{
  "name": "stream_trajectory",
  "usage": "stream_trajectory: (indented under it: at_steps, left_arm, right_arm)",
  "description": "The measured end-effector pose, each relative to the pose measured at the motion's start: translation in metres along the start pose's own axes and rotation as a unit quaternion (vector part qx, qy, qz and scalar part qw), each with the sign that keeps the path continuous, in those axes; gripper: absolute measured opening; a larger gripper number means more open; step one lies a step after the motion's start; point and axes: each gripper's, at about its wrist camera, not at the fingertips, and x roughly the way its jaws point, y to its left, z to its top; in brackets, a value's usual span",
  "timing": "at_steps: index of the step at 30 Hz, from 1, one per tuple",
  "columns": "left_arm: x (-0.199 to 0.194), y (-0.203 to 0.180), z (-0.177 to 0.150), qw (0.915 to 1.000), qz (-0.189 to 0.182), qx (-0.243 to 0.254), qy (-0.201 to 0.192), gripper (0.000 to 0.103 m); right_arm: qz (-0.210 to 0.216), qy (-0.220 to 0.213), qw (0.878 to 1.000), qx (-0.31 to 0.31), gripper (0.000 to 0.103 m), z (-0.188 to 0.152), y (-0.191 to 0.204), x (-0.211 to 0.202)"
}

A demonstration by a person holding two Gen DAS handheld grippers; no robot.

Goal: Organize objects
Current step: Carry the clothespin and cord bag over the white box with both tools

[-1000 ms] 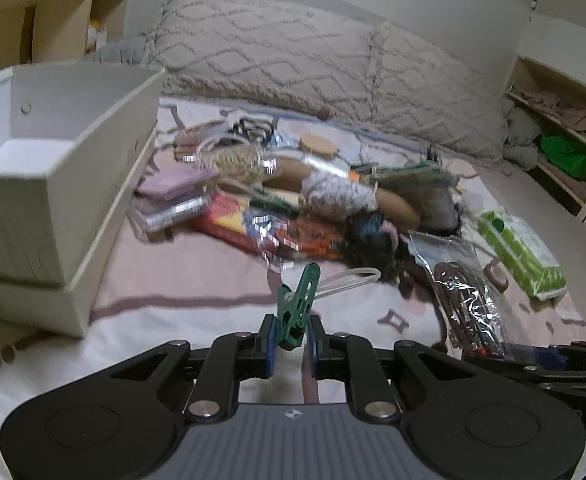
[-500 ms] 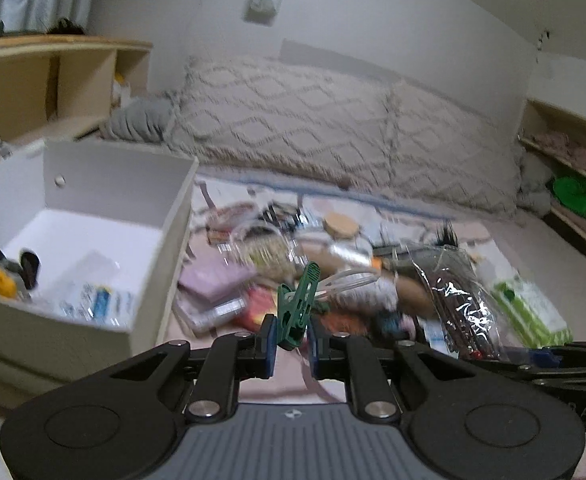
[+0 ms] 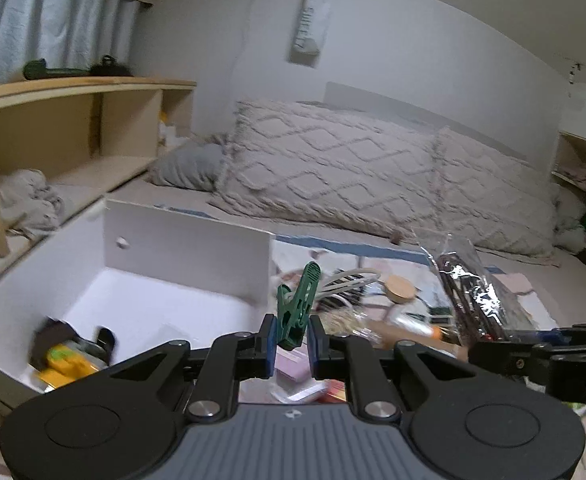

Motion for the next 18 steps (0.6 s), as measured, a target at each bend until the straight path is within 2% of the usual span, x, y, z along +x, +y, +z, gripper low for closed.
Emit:
stream_trajectory:
  at_steps: [10,18]
  left_arm:
    - [0.006,0.056,0.029,0.998,0.06,-0.009,0.019,0.017]
    - [0.033,0.088,0.037,0.9937,0.096,0.002,0.057,0.017]
  right_arm:
    - [0.031,0.021,0.999,0.017,0.04,0.038,0.032,0.04]
    - [0.038,0.03,0.999,-0.001,0.04,0.05,0.059,0.061]
